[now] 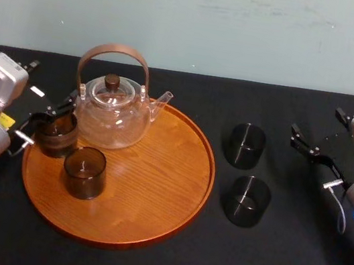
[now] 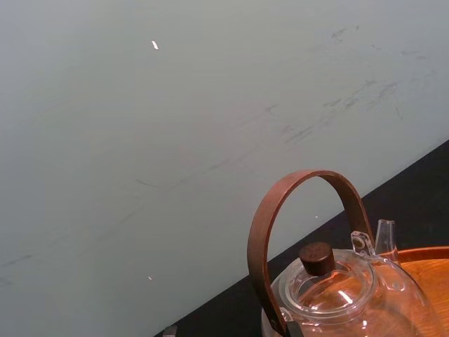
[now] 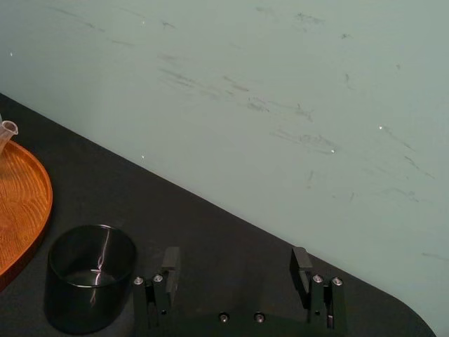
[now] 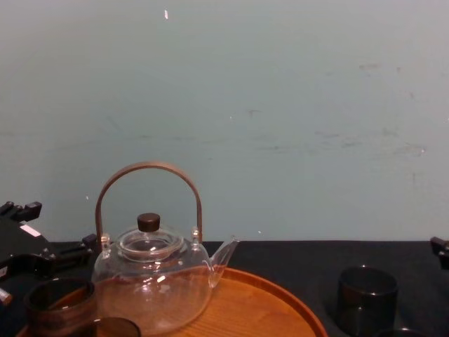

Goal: Pick up the glass from the table and place it on the tray.

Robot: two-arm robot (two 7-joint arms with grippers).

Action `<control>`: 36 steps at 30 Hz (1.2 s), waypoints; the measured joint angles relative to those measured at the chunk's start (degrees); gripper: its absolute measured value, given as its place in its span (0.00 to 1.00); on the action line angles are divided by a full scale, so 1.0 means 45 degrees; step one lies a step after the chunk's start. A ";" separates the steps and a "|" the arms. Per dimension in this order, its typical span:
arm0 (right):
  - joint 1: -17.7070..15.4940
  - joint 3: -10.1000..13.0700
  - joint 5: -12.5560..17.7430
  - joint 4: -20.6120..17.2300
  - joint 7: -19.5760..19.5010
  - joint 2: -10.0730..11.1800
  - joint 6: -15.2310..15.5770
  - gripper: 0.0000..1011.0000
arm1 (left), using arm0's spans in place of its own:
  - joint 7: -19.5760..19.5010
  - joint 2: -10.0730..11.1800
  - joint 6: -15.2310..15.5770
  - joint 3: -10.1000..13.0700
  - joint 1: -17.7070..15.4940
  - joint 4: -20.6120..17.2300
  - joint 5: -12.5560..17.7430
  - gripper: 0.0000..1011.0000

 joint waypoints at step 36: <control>0.0000 0.0000 0.0000 0.0000 0.0000 0.0000 0.0000 0.99 | 0.0000 0.0000 0.0000 0.0000 0.0000 0.0001 0.0000 0.99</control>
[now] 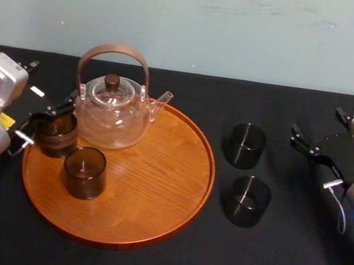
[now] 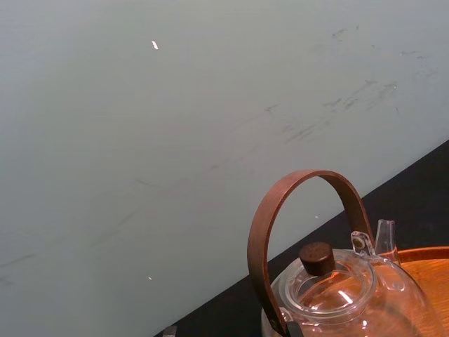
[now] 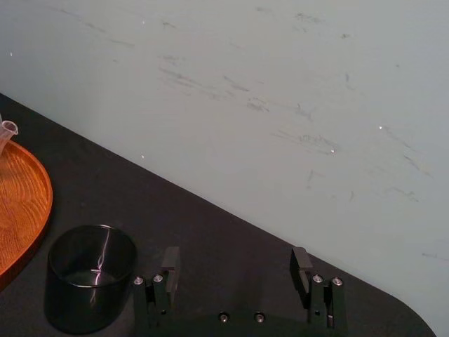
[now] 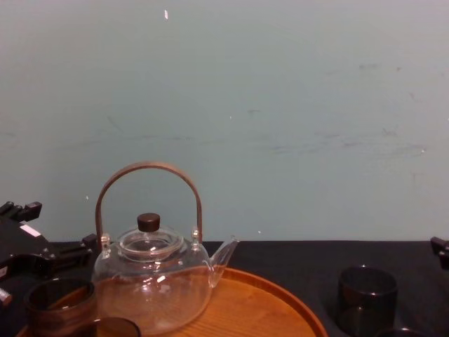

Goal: Pick up the glass from the table and place it on the tray.

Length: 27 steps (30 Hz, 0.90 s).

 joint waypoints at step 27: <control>-0.0756 0.0505 0.1261 -0.1222 0.2260 0.0552 0.0432 0.99 | 0.0001 0.0000 0.0000 0.0000 0.0000 -0.0001 0.0001 0.99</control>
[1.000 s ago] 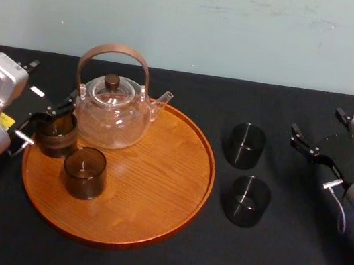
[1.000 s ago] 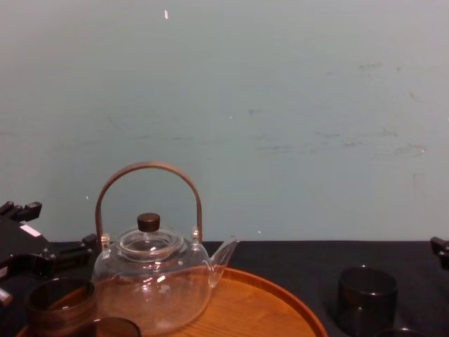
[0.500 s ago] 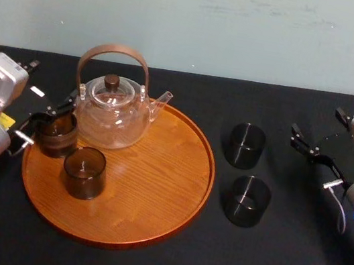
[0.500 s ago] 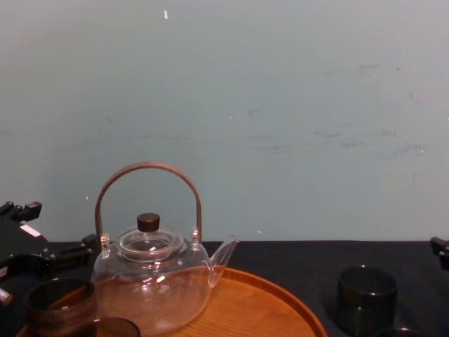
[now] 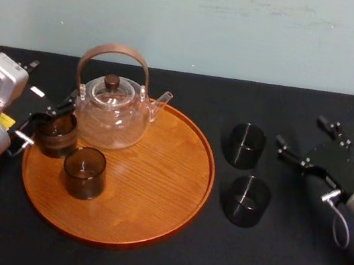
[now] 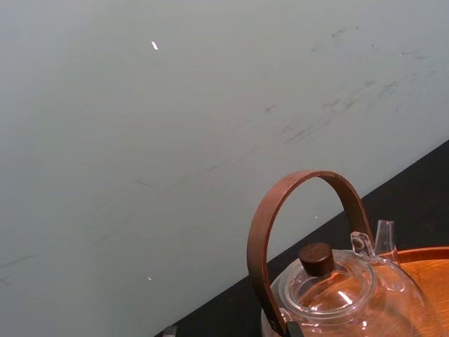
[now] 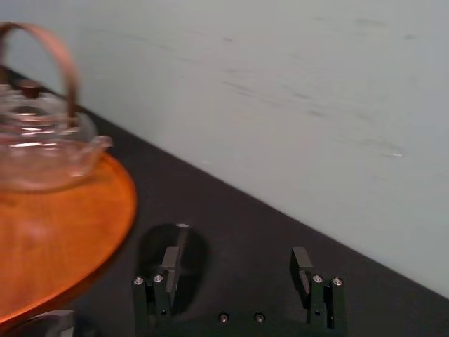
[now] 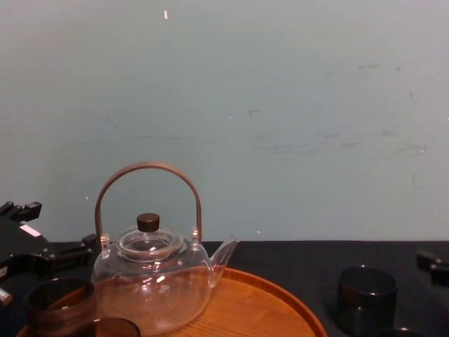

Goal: Pick up the glass from the table and place it on the tray.

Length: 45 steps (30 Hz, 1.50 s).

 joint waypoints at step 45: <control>-0.3639 0.1178 0.0980 -0.2855 0.2458 0.0639 0.0501 0.99 | 0.0000 -0.0001 0.0000 0.0000 0.0000 0.0000 -0.0001 0.99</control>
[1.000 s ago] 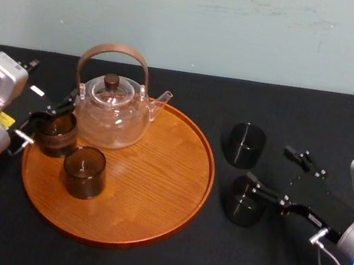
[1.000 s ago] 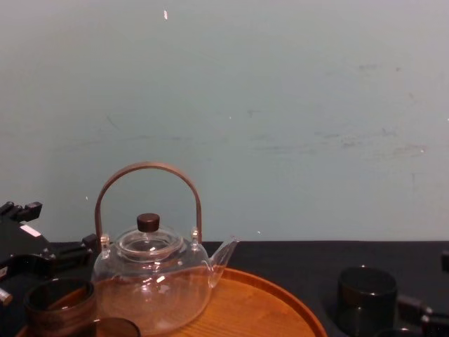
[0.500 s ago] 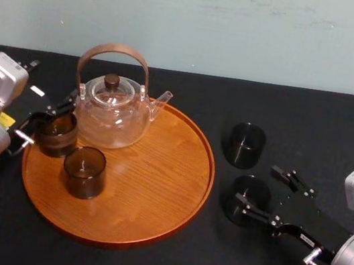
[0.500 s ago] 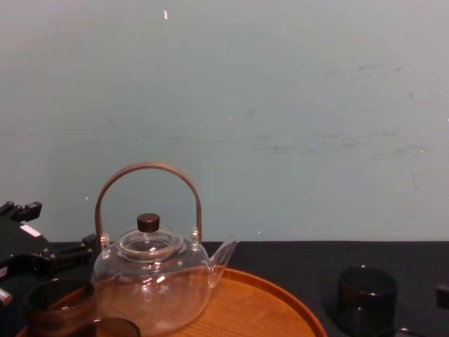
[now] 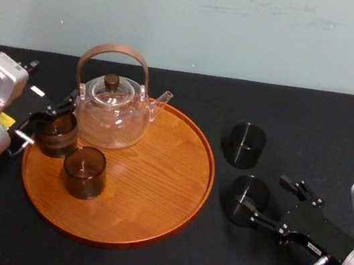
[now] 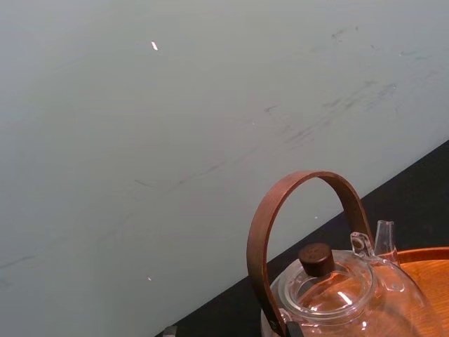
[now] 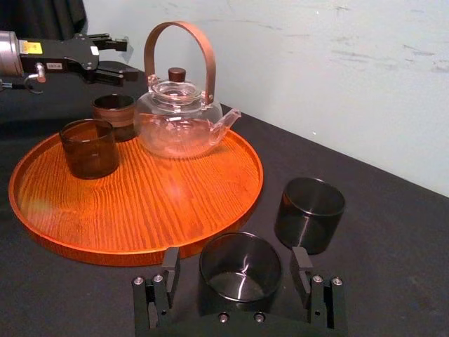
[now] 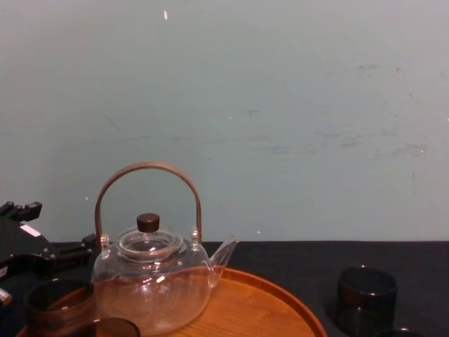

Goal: Pick up the glass from the table and place it on the tray.

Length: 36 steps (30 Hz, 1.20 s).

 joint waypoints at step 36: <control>0.1145 0.0110 -0.0614 0.1957 0.1190 -0.1473 0.1062 0.99 | 0.0000 0.0001 0.0000 0.0000 0.0000 0.0001 0.0001 0.99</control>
